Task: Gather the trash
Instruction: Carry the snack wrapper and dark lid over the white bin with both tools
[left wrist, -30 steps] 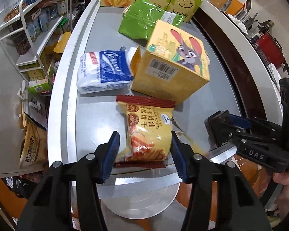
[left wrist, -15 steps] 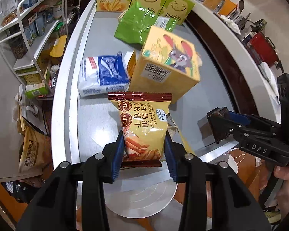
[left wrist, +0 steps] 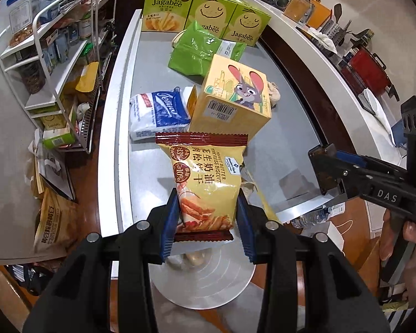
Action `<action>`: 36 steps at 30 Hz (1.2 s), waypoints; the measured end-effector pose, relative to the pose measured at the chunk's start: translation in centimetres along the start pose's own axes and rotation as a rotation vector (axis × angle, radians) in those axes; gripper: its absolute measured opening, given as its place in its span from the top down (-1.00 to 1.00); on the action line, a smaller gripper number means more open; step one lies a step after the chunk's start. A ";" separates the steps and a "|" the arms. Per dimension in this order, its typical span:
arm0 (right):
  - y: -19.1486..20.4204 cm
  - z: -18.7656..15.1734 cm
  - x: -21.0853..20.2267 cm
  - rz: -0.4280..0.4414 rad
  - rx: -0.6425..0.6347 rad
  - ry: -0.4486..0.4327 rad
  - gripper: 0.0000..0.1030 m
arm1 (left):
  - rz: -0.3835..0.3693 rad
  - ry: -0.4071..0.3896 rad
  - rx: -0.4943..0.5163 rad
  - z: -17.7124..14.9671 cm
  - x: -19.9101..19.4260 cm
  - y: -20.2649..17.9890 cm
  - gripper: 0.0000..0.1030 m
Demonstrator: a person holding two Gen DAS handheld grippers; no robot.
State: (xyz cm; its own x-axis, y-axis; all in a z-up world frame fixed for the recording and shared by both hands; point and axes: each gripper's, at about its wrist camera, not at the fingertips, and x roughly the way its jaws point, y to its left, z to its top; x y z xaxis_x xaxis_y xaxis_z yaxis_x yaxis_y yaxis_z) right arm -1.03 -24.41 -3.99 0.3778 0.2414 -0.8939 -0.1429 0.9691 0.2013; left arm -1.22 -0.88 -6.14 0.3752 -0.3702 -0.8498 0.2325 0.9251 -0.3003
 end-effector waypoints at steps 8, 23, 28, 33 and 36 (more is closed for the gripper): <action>-0.1 0.0 -0.3 0.012 0.014 -0.013 0.11 | 0.012 -0.007 -0.002 -0.2 -0.5 0.1 0.21; 2.1 -2.1 -4.1 0.128 -0.023 -0.013 0.11 | -0.018 0.005 0.118 -2.1 -3.1 -1.7 0.21; 2.9 -4.1 -4.2 0.142 -0.052 0.039 0.11 | -0.030 0.060 0.163 -4.1 -3.0 -2.4 0.21; 3.3 -6.4 -3.2 0.150 -0.065 0.117 0.11 | -0.039 0.130 0.198 -6.6 -2.1 -2.9 0.21; 3.5 -7.9 -2.3 0.142 -0.083 0.160 0.11 | -0.032 0.175 0.224 -8.1 -1.2 -3.1 0.21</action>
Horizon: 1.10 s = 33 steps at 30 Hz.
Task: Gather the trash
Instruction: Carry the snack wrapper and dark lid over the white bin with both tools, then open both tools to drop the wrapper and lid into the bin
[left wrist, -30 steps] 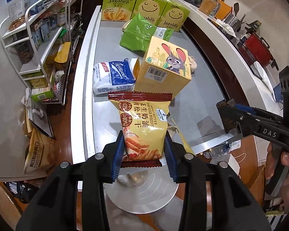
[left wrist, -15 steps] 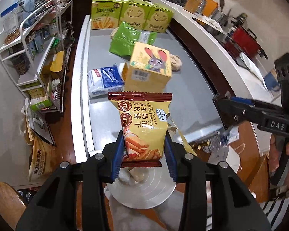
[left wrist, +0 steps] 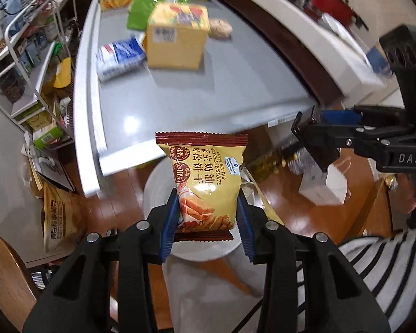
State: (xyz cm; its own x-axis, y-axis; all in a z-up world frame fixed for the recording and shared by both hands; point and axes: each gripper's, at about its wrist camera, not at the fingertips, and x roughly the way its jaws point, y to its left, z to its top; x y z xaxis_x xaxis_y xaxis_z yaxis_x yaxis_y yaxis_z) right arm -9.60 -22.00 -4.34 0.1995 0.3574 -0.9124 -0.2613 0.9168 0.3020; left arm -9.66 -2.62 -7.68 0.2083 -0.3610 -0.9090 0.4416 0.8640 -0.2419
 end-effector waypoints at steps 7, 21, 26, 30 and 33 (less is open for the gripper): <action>-0.4 -2.3 3.6 -0.007 0.008 0.094 0.11 | 0.019 0.120 0.034 -2.5 3.8 0.0 0.21; -1.1 -3.1 9.7 -0.051 0.019 0.175 0.11 | 0.074 0.220 0.071 -3.9 9.1 0.8 0.21; -1.4 -2.7 11.4 -0.066 0.035 0.186 0.11 | 0.082 0.236 0.073 -3.7 10.3 1.1 0.21; -1.7 -2.0 12.5 -0.086 0.053 0.190 0.11 | 0.088 0.244 0.078 -3.5 11.0 1.1 0.21; -2.0 -1.6 13.5 -0.090 0.080 0.195 0.11 | 0.094 0.247 0.076 -3.4 11.4 1.2 0.21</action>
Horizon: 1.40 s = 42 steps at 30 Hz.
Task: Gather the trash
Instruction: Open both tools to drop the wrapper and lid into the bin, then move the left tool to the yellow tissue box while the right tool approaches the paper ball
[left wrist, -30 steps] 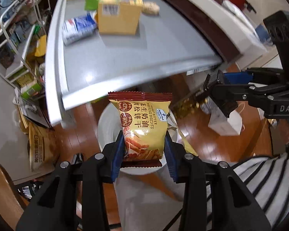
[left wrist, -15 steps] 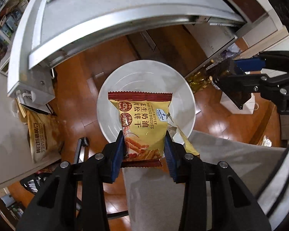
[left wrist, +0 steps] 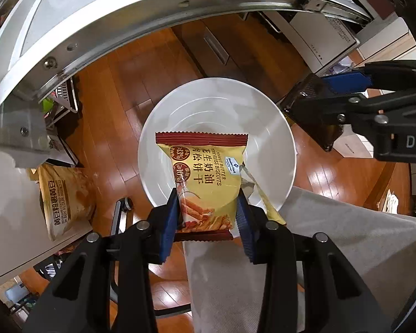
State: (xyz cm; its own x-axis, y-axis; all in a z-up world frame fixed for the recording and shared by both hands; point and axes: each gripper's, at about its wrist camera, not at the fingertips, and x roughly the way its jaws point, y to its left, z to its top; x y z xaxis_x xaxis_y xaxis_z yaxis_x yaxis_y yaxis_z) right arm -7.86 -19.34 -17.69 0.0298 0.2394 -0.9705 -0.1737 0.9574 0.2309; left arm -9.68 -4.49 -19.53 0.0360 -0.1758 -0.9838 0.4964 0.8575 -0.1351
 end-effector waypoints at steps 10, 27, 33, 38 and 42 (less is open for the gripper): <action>-0.9 0.5 0.7 -0.015 0.062 0.007 -0.07 | 0.010 -0.001 -0.002 0.7 0.4 0.4 0.21; -2.4 -2.1 -5.9 -0.005 0.101 -0.086 -0.28 | 0.032 -0.034 0.036 2.0 -1.3 -0.3 -0.64; -2.9 -2.0 -9.3 -0.049 0.109 -0.160 -0.67 | -0.001 -0.055 -0.008 1.9 -3.5 0.2 -0.64; -2.3 -1.6 -11.3 -0.097 0.083 -0.204 -0.74 | -0.013 -0.078 -0.054 1.1 -5.7 0.8 -0.64; -0.9 -1.5 -13.1 -0.109 0.022 -0.270 -0.75 | 0.033 -0.160 -0.049 0.9 -8.7 0.6 -0.64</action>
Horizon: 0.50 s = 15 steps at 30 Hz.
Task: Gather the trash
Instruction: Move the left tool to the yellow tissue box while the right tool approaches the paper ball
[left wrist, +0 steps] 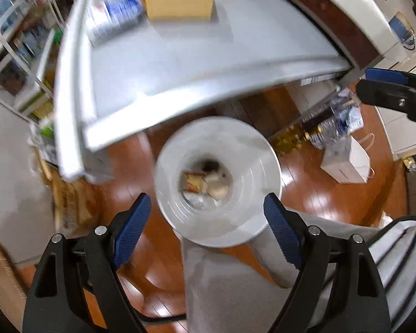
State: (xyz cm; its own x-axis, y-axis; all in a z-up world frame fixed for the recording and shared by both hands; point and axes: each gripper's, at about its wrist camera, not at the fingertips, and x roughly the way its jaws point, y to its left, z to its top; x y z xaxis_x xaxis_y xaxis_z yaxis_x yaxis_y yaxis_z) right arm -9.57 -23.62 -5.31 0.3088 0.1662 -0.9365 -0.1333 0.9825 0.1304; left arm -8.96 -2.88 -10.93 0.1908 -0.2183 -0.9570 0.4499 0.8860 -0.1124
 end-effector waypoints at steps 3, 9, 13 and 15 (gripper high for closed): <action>0.5 1.1 -2.1 0.018 -0.009 -0.093 -0.75 | 0.044 -0.122 -0.001 0.9 -3.1 0.1 -0.67; 0.3 3.8 -4.2 0.024 0.011 -0.329 -0.91 | 0.137 -0.382 -0.113 3.6 -7.3 2.7 -0.96; 0.0 6.2 -2.1 -0.005 0.041 -0.268 -0.91 | 0.145 -0.320 -0.227 5.7 -5.8 4.9 -0.96; -0.3 6.7 -1.1 0.004 0.087 -0.210 -0.91 | 0.118 -0.281 -0.275 6.0 -5.4 5.8 -0.96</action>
State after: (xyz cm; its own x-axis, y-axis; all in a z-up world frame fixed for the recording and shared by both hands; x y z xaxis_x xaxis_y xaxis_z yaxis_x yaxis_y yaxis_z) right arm -3.53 -23.50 -2.12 0.4989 0.1754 -0.8487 -0.0557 0.9838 0.1705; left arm -2.19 0.96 -4.84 0.4755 -0.1784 -0.8614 0.1679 0.9796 -0.1102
